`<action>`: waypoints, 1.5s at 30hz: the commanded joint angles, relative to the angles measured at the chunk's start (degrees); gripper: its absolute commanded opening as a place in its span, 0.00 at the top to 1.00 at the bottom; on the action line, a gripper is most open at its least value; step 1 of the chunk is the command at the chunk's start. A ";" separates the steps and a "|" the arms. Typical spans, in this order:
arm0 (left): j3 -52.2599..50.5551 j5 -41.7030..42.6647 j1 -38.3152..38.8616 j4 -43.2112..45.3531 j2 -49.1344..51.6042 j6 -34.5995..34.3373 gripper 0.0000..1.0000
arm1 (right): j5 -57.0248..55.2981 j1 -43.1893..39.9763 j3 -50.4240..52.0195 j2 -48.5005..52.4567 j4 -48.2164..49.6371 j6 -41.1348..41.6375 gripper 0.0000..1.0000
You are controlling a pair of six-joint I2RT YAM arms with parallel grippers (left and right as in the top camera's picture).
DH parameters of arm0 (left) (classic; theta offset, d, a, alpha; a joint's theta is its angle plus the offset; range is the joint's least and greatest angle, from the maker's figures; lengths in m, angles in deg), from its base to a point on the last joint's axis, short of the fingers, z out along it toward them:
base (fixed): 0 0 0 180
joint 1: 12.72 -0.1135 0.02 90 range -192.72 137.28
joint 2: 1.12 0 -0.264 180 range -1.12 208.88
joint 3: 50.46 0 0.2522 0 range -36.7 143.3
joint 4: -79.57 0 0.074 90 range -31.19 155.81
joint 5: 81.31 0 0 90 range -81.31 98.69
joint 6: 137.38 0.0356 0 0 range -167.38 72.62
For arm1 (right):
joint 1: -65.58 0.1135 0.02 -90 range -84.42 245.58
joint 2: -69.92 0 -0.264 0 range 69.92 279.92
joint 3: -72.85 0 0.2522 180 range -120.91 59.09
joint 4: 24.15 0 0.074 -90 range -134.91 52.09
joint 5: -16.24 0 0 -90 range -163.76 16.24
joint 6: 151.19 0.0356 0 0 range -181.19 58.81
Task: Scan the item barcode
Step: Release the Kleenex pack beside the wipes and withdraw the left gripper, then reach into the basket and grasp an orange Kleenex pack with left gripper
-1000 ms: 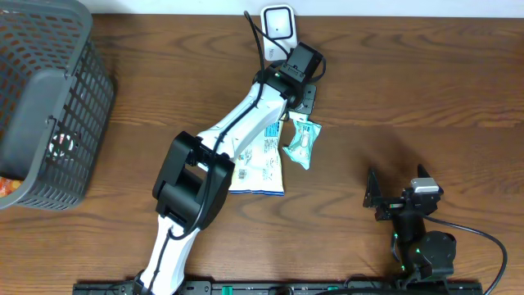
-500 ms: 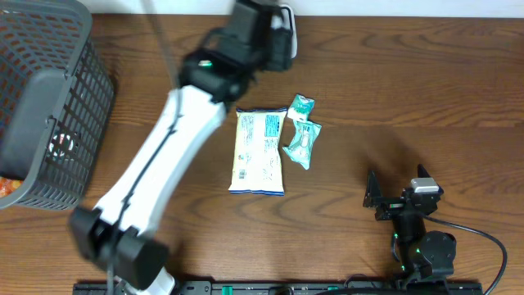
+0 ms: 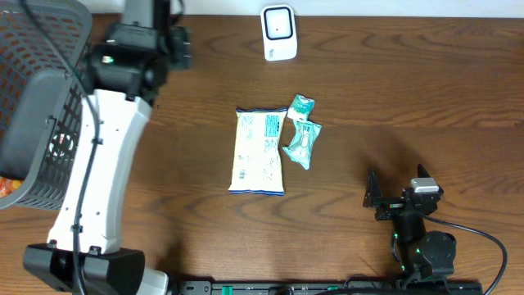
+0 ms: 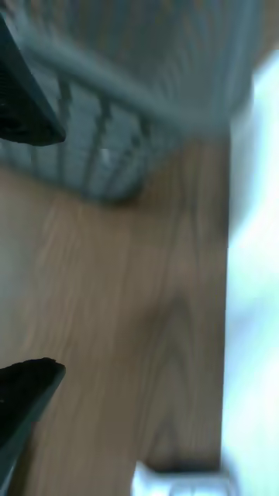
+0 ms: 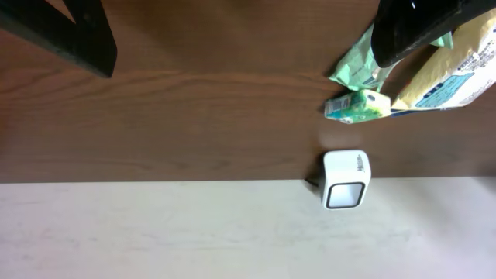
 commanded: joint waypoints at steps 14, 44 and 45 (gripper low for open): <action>0.68 -7.13 -12.96 -3.26 -3.04 -2.54 0.12 | 0.11 0.46 0.22 -0.35 -0.09 -0.44 0.01; -1.18 7.13 -46.84 -11.28 -1.86 -13.90 0.12 | 0.11 0.46 0.22 -0.35 -0.09 -0.44 0.01; -1.53 7.10 -46.95 -10.91 -1.77 -13.88 0.12 | 0.11 0.46 0.22 -0.35 -0.09 -0.44 0.01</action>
